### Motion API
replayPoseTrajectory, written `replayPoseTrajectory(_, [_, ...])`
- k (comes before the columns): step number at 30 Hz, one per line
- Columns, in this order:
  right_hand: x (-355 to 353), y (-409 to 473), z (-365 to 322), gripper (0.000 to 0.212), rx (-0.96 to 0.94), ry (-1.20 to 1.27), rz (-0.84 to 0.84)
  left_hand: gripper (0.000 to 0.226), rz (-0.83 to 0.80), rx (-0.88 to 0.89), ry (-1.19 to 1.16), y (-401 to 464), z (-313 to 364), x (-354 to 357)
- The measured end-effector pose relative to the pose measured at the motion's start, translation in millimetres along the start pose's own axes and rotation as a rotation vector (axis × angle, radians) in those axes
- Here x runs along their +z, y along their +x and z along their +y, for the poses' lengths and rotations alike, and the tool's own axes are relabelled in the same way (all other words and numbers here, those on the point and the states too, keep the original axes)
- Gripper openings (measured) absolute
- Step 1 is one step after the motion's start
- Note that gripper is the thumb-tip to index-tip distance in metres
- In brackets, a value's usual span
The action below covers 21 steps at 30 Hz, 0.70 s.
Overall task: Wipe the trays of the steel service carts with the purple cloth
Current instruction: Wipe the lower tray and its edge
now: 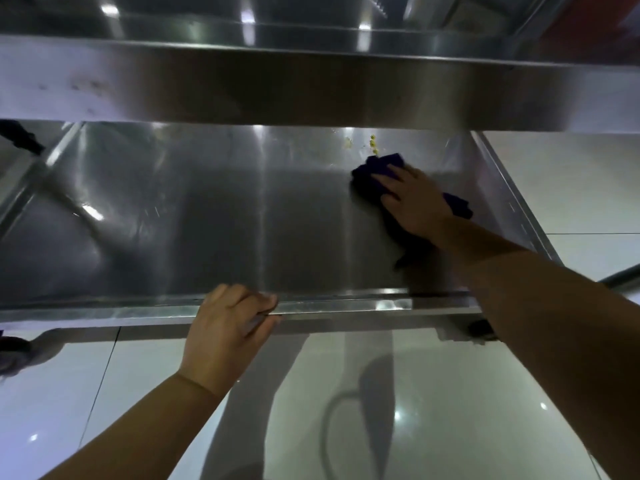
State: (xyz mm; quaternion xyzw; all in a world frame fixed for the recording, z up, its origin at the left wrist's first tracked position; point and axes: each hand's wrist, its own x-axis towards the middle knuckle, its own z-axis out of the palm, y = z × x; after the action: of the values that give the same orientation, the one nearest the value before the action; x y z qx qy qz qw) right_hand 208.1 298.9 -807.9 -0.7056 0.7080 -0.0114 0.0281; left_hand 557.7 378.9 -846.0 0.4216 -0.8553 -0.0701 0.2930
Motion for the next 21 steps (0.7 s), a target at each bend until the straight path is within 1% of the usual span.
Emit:
replayPoseTrajectory(2, [-6.3, -11.0, 30.5, 0.048, 0.115, 0.018, -0.001, 0.046, 0.008, 0.029, -0.005, -1.3, -3.3, 3.1])
replayPoseTrajectory(4, [-7.6, -25.2, 56.7, 0.048, 0.276, 0.043, -0.008, 0.058, 0.014, 0.042, -0.003, -2.2, -4.3, 5.2])
replayPoseTrajectory(6, [-8.3, -40.3, 65.7, 0.052, 0.409, 0.053, 0.003, 0.061, 0.024, 0.050, -0.001, -1.8, -3.7, 5.4])
replayPoseTrajectory(9, [-6.8, -59.0, 46.0, 0.050, 0.565, 0.096, -0.007, 0.057, 0.052, 0.086, 0.011, -2.5, -4.9, 5.8])
replayPoseTrajectory(11, [-6.0, -72.9, 15.9, 0.050, 0.594, 0.096, 0.000, 0.054, 0.061, 0.107, 0.018, -3.0, -5.7, 7.3])
replayPoseTrajectory(12, [-5.3, -78.8, -2.4, 0.051, 0.564, 0.073, 0.009, 0.052, 0.065, 0.110, 0.016, -3.0, -5.7, 7.7])
replayPoseTrajectory(14, [-2.8, -82.9, -39.3, 0.052, 0.447, 0.029, -0.008, 0.049, 0.075, 0.111, 0.004, -3.4, -5.3, 7.8])
replayPoseTrajectory(17, [0.8, -77.2, -96.3, 0.053, 0.214, 0.028, -0.134, 0.048, 0.087, 0.109, -0.016, -4.8, -2.4, 5.5])
replayPoseTrajectory(19, [-0.2, -78.5, -128.1, 0.053, 0.023, 0.052, -0.204, 0.051, 0.077, 0.100, -0.028, -5.4, -0.7, 3.0])
replayPoseTrajectory(21, [-1.6, -85.9, -142.3, 0.053, -0.134, 0.084, -0.255, 0.060, 0.054, 0.088, -0.019, -6.1, -0.9, -0.2])
